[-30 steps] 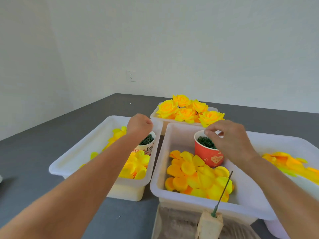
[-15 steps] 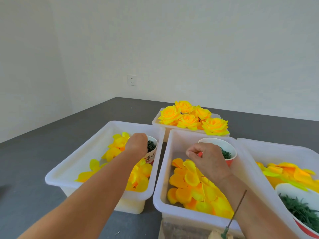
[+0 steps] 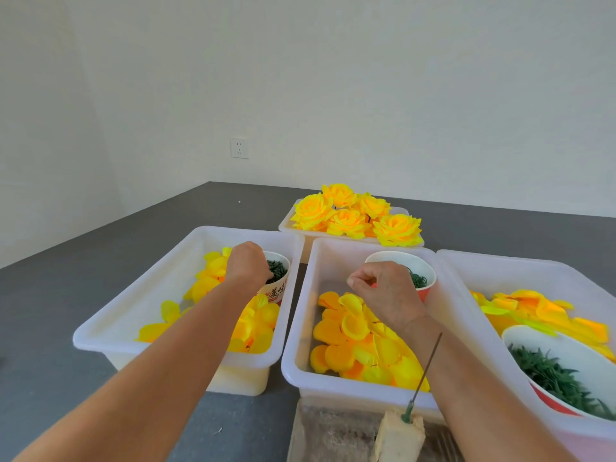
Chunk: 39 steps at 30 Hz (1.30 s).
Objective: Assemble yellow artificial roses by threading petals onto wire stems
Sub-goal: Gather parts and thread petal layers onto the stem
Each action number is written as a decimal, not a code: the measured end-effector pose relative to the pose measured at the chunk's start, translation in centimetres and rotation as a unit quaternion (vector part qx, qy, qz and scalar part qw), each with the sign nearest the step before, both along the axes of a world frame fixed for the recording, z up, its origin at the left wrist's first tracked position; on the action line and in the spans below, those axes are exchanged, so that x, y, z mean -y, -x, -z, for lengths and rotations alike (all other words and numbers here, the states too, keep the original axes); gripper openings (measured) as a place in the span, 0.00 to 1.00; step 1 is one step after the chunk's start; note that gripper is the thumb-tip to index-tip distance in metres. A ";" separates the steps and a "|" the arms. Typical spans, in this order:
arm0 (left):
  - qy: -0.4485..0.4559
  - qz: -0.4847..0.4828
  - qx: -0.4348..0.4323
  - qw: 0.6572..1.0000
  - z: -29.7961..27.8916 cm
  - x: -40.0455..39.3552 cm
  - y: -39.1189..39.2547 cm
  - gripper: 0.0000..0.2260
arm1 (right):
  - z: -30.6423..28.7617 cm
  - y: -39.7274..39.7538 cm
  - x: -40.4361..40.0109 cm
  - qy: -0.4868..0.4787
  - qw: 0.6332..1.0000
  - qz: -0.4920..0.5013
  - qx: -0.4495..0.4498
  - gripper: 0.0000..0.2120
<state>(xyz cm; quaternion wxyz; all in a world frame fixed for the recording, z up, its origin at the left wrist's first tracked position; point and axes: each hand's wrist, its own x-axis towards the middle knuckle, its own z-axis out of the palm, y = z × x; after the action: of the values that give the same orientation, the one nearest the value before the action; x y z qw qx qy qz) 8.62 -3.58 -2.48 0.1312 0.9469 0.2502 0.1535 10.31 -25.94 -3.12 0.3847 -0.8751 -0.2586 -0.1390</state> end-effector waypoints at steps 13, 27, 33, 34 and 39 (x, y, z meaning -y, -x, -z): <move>0.166 0.052 0.223 0.959 -0.9 0.6 0.5 0.09 | 0.1 0.0 0.2 -0.027 1.000 0.004 -0.005 0.05; 0.660 0.207 0.286 0.664 -5.6 7.8 9.8 0.06 | -5.5 4.9 4.7 -0.282 0.953 -0.030 -0.105 0.06; 0.671 0.308 0.321 0.593 -7.5 11.1 13.3 0.09 | -8.3 10.1 6.1 -0.360 0.918 -0.117 -0.119 0.02; 0.669 0.320 0.325 0.588 -7.8 11.6 13.8 0.10 | -8.7 10.9 6.0 -0.365 0.913 -0.135 -0.122 0.03; 0.671 0.341 0.336 0.566 -8.5 13.6 15.5 0.11 | -10.0 14.0 5.3 -0.388 0.893 -0.190 -0.127 0.10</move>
<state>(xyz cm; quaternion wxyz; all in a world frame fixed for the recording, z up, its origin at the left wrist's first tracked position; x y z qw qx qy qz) -6.91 -17.23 6.02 0.8461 0.4817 -0.1225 0.1927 -3.73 -31.24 6.89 0.7424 -0.6004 -0.2945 -0.0398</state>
